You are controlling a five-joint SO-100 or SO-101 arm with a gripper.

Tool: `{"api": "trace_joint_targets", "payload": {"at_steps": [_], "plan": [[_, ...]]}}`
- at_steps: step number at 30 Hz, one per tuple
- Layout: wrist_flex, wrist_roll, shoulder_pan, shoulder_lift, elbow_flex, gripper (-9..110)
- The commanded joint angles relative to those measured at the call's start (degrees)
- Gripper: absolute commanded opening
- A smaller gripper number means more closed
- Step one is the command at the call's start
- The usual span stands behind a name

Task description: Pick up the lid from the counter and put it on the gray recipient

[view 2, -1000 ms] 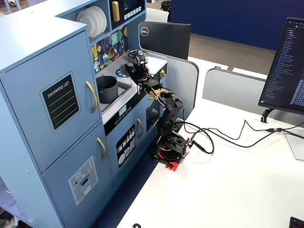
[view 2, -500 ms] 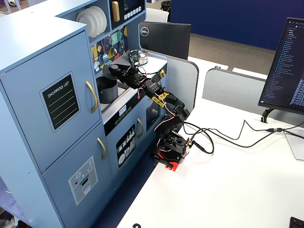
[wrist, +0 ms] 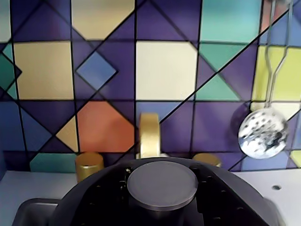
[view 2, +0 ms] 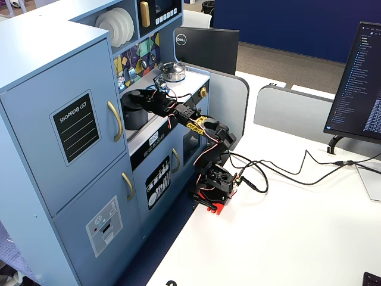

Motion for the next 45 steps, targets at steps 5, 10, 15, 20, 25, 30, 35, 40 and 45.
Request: {"api": "trace_joint_targets", "payload": {"at_steps": [5,10,15,20,25,30,35,40,45], "plan": [[-3.60,1.85,-0.62,-3.08,-1.85,0],[-4.57,2.46,-0.26,-6.24,-3.60,0],[-5.45,2.64,0.09,-8.96,-5.27,0],[-5.62,2.20,0.62,-10.20,-6.15,0],[-4.22,1.93,0.70,-9.05,-6.06,0],[0.53,2.46,0.18,-4.39,-3.96,0],[5.89,4.57,0.35,-0.18,-2.46,14],[16.79,4.39,0.44,6.42,-2.20,29],[26.54,3.34,0.62,14.50,-2.99,30]]}}
